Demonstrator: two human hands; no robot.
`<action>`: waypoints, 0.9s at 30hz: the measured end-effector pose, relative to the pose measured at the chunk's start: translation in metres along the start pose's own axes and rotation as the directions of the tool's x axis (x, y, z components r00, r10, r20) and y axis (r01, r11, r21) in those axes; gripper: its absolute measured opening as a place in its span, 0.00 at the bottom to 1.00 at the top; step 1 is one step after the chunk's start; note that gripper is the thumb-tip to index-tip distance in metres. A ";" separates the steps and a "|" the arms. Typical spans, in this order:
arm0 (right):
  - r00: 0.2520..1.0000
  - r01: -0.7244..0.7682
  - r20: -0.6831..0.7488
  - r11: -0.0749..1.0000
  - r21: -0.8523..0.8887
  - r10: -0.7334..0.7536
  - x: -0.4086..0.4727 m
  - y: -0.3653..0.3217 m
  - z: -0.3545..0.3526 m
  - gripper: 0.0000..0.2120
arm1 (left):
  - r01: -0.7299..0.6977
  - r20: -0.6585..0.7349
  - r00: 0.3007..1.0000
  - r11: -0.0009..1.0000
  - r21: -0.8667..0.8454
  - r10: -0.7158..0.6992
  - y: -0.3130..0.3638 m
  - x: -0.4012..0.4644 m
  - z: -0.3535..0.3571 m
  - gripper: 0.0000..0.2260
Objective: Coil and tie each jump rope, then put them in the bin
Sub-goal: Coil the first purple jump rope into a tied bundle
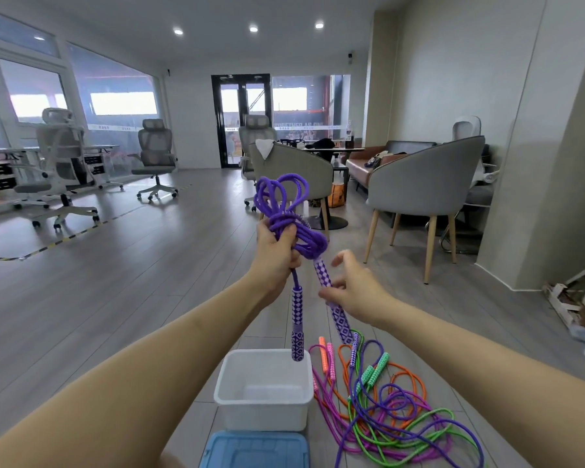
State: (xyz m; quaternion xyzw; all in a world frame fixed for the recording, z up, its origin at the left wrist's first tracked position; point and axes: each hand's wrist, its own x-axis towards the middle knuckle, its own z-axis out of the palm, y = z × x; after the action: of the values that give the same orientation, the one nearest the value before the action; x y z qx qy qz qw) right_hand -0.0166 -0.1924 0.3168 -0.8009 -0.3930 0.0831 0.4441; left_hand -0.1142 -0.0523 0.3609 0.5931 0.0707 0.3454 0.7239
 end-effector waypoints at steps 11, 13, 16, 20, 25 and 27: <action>0.997 -0.031 0.069 0.991 0.131 0.022 0.005 -0.014 0.003 0.10 | 0.029 0.099 0.995 0.999 0.041 -0.033 -0.008 -0.002 -0.001 0.10; 0.996 0.027 0.085 1.000 -0.001 -0.026 0.002 -0.007 0.002 0.08 | 0.024 0.054 0.998 1.000 0.003 -0.024 -0.002 0.003 -0.002 0.09; 0.989 0.071 0.138 0.987 -0.143 -0.051 0.002 0.002 0.001 0.10 | 0.021 0.019 1.000 1.000 -0.004 -0.021 0.004 0.006 -0.008 0.09; 0.978 -0.023 0.205 1.000 -0.010 0.024 0.002 0.001 -0.002 0.14 | 0.094 0.113 0.987 0.985 0.142 -0.110 0.000 0.002 -0.015 0.05; 0.993 -0.082 0.109 0.931 0.356 0.046 0.008 -0.013 -0.019 0.17 | 0.081 0.230 0.964 0.973 0.218 -0.132 -0.013 0.000 -0.013 0.09; 0.996 -0.059 0.092 0.855 0.515 0.014 0.008 -0.023 -0.021 0.18 | 0.058 0.298 0.944 0.960 0.274 -0.142 -0.017 -0.003 -0.010 0.11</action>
State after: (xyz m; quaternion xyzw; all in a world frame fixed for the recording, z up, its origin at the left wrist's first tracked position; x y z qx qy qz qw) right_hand -0.0140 -0.1940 0.3484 -0.6552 -0.3596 0.2279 0.6241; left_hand -0.1146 -0.0474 0.3420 0.7265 0.0295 0.1962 0.6578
